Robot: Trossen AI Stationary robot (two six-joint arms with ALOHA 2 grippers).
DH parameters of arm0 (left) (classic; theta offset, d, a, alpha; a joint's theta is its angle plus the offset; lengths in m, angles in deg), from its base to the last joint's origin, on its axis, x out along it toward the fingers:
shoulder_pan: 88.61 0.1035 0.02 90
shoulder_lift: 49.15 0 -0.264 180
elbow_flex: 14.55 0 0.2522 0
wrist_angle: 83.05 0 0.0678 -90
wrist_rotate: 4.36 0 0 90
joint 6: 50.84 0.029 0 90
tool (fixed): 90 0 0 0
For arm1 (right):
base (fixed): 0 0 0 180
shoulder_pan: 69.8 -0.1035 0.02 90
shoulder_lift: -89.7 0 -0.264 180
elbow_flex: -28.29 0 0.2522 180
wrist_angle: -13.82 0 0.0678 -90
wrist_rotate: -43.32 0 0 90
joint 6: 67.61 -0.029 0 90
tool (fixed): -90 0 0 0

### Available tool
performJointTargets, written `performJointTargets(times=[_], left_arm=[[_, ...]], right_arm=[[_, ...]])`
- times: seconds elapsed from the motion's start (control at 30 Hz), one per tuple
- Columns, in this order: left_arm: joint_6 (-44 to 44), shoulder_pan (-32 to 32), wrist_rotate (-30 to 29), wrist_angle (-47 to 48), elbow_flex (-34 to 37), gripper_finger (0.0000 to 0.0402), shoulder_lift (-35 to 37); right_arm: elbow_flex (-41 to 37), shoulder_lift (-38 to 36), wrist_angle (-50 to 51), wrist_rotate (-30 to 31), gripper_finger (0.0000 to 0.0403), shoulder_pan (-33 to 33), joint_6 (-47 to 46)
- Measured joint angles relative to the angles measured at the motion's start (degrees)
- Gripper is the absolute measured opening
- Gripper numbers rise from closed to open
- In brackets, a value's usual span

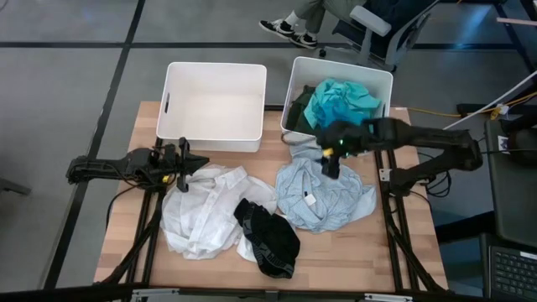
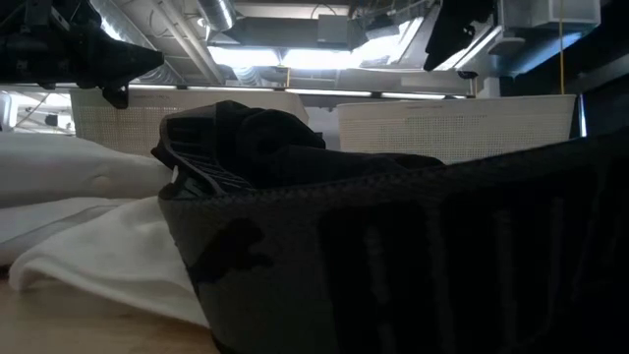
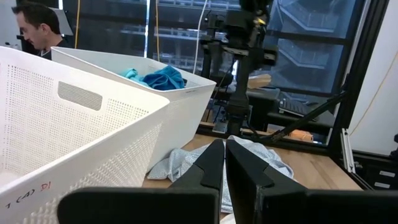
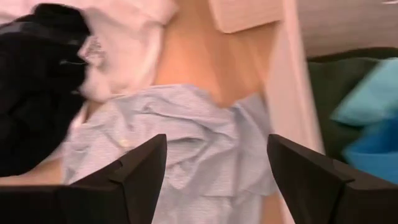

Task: Sort clothes
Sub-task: Put the light blue polo shirt into the right white bin

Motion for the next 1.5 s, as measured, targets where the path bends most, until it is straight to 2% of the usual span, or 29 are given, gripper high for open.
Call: performJointTargets(times=[0.13, 0.37, 0.8, 1.03, 1.3, 1.5], left_arm=[[-0.17, 0.00, 0.00, -0.02, 0.00, 0.0008, 0.00], [-0.17, 0.00, 0.00, -0.03, 0.00, 0.0008, 0.00], [-0.08, 0.00, -0.01, -0.04, 0.00, 0.0008, 0.00], [0.00, 0.01, -0.02, -0.04, 0.00, 0.0008, 0.00], [0.01, 0.00, -0.51, 0.10, 0.00, 0.0008, -0.02], [0.03, 0.02, -0.61, 0.24, 0.00, 0.0008, 0.00]], right_arm=[[-3.06, 0.00, -2.93, 2.59, 0.0277, -4.39, -3.80], [-9.87, 0.00, -9.12, 2.66, 0.0277, -8.87, -6.67], [-26.22, 0.00, -25.07, 2.49, 0.0277, -9.21, -12.03], [-33.29, 1.44, -34.86, -0.80, 0.0277, -9.21, -14.01], [-34.49, 8.18, -38.79, -1.03, 0.0277, -9.58, -15.19], [-34.46, 13.26, -35.58, 0.77, 0.0277, -9.45, -17.73]])
